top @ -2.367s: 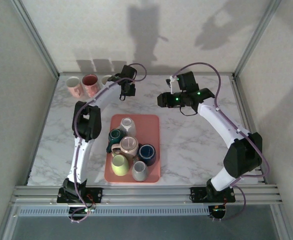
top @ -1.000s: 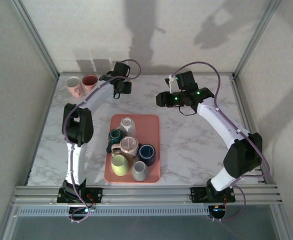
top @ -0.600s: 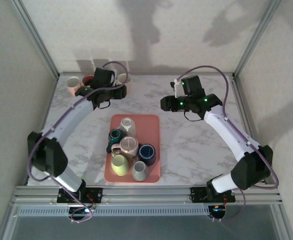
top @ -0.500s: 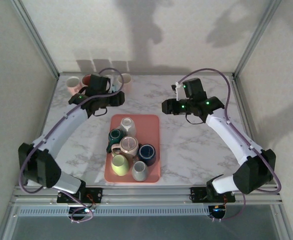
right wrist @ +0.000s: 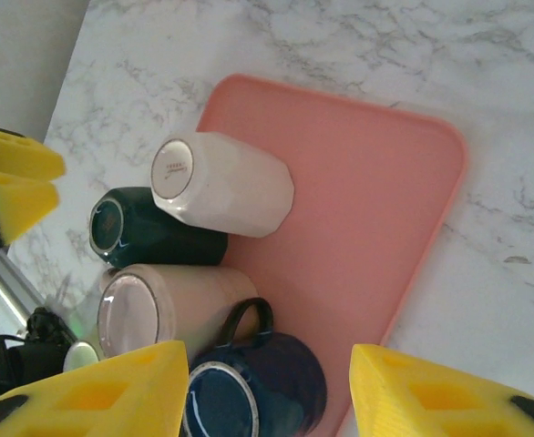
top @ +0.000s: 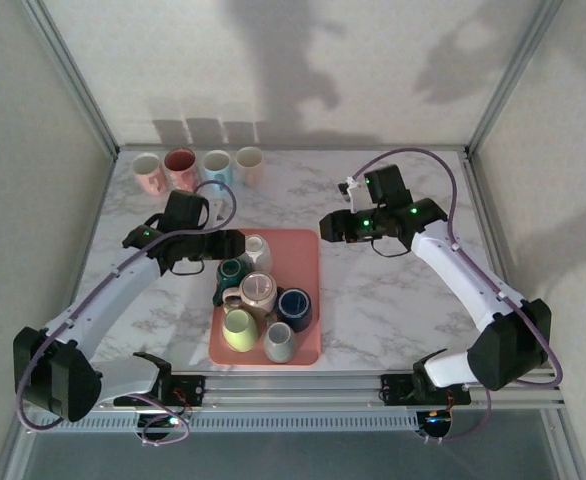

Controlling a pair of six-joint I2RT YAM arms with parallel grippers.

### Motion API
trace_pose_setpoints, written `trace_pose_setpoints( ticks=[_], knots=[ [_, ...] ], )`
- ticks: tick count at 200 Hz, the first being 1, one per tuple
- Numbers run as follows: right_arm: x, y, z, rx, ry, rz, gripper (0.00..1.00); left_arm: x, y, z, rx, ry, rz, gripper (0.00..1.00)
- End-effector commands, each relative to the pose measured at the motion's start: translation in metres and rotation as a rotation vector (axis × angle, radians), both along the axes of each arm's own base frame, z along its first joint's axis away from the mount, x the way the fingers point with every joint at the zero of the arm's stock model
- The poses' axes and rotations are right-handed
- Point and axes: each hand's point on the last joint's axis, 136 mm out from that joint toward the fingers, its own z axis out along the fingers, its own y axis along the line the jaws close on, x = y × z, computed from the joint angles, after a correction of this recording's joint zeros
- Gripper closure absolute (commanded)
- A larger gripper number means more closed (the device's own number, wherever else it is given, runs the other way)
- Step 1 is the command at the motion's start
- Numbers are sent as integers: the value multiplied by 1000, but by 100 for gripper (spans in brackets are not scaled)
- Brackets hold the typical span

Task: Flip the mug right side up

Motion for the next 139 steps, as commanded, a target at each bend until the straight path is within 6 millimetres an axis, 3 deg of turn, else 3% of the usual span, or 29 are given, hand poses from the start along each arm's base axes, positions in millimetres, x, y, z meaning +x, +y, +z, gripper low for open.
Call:
trace_pose_setpoints(
  ticks=[1, 77, 139],
  knots=[
    [-9, 4, 8, 30, -1, 23, 49, 7, -1, -9, -34, -3, 26, 43],
    [-4, 4, -3, 1, 9, 28, 49, 33, 0, -30, 21, -17, 34, 44],
    [0, 6, -7, -7, 11, 29, 49, 36, 7, -59, 118, 26, 4, 48]
  ],
)
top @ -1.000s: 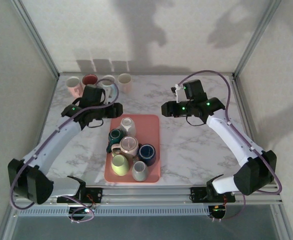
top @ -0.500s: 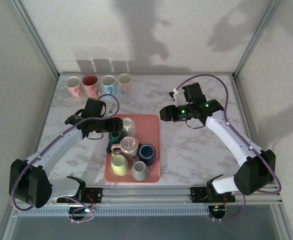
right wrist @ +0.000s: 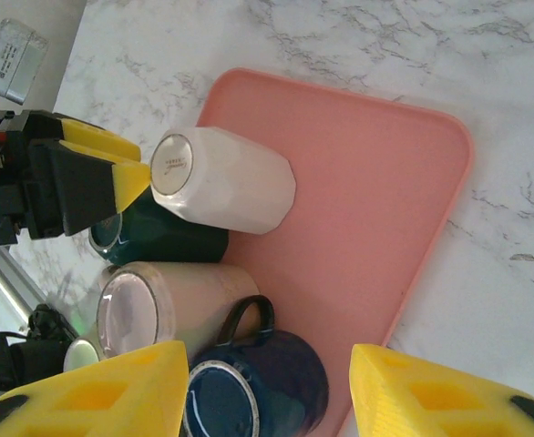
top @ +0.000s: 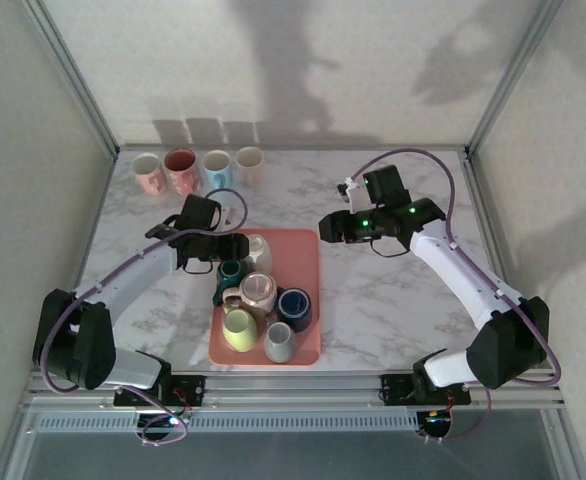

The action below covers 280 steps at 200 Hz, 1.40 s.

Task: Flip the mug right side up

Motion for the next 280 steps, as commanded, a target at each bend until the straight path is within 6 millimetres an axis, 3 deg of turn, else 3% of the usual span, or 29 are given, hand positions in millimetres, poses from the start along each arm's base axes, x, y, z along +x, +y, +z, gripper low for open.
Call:
trace_pose_setpoints(
  ticks=[1, 43, 167, 199, 228, 280],
  knots=[
    [-1, 5, -3, -2, 0, 27, 49, 7, 5, -6, 53, -11, -21, 48],
    [2, 5, -6, -11, 1, 23, 49, 12, -14, -13, 34, 10, -80, 50],
    [8, -7, -19, -56, -8, -50, 50, 44, -96, 13, -153, -18, -170, 51],
    [11, -7, -25, -56, 16, -87, 49, 50, -93, 35, -150, -82, -150, 50],
    [17, 12, -30, 28, 70, -141, 47, 58, -77, 60, -157, -161, -135, 47],
    [30, 49, -59, 108, 202, -291, 43, 79, -84, 45, -217, -135, -194, 46]
  ],
)
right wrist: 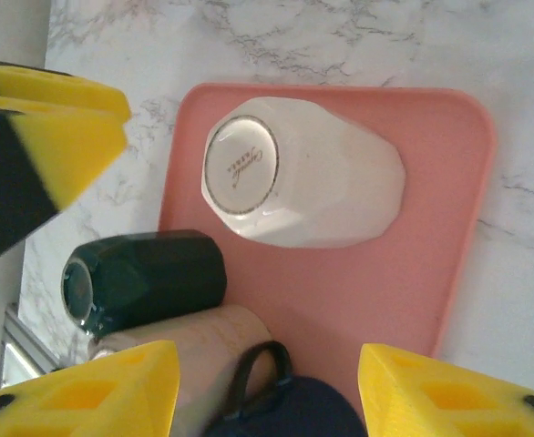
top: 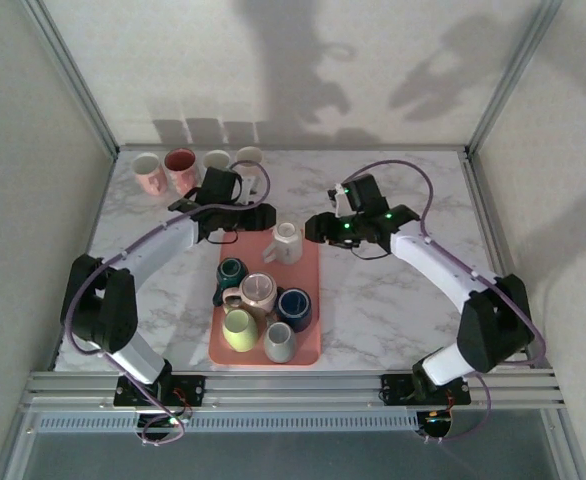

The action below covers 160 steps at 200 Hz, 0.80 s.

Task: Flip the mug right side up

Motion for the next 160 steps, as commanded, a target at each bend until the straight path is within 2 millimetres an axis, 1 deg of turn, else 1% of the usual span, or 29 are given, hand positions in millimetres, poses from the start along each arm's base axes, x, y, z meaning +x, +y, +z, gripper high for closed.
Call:
trace_pose_setpoints(
  ticks=[1, 19, 44, 55, 85, 110, 139, 160],
  knots=[
    [11, 17, -12, 60, 65, -123, 43, 12, -13, 0, -35, -23, -70, 46],
    [13, 25, -21, 62, 91, -167, 42, 16, -19, -7, -41, -11, -106, 47],
    [15, 34, -27, 76, 112, -210, 40, 18, -28, -14, -58, 8, -156, 47],
    [16, 37, -30, 77, 124, -225, 40, 19, -29, -18, -58, 17, -162, 47],
    [20, 40, -39, 52, 139, -273, 41, 23, -32, -26, -59, 30, -173, 48],
    [23, 43, -47, 31, 148, -290, 41, 23, -33, -37, -56, 54, -178, 48],
    [29, 40, -52, 14, 140, -316, 44, 21, -32, -45, -47, 68, -180, 48],
    [27, 37, -60, -12, 158, -325, 45, 19, -29, -51, -37, 81, -174, 49]
  ],
)
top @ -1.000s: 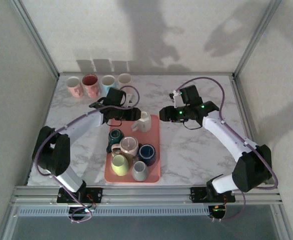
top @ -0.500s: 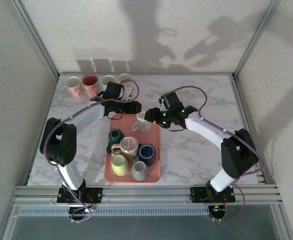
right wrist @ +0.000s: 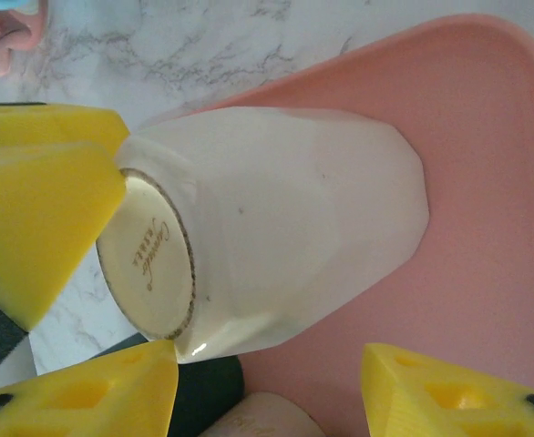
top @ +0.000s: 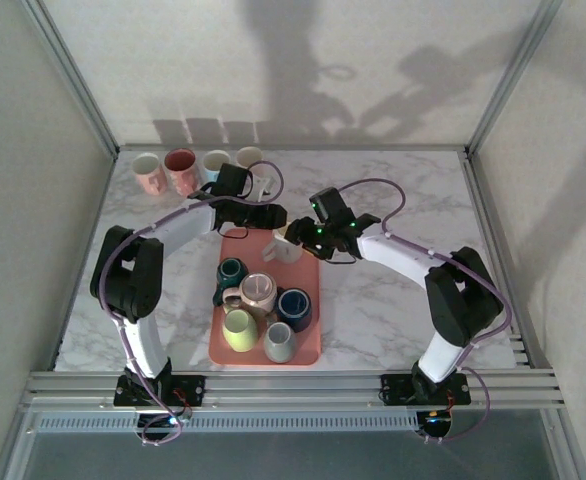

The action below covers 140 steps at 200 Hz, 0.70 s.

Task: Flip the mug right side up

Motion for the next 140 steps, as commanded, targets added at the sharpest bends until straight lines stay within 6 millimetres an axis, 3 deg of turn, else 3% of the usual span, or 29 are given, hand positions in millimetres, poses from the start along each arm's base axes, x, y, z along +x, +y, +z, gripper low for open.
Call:
trace_pose_setpoints(
  ticks=[1, 53, 89, 140],
  knots=[
    [8, -1, -2, -30, -9, -39, 45, -1, 2, -8, 13, 11, -16, 49],
    [1, -27, -12, -113, 2, -80, 45, -19, 15, -29, 59, 58, -12, 50],
    [7, -41, -13, -123, 0, -103, 45, -34, 17, -23, 51, 64, -31, 50],
    [31, -29, 2, -96, -64, -43, 45, -48, -1, -10, -28, 73, -66, 51]
  ],
)
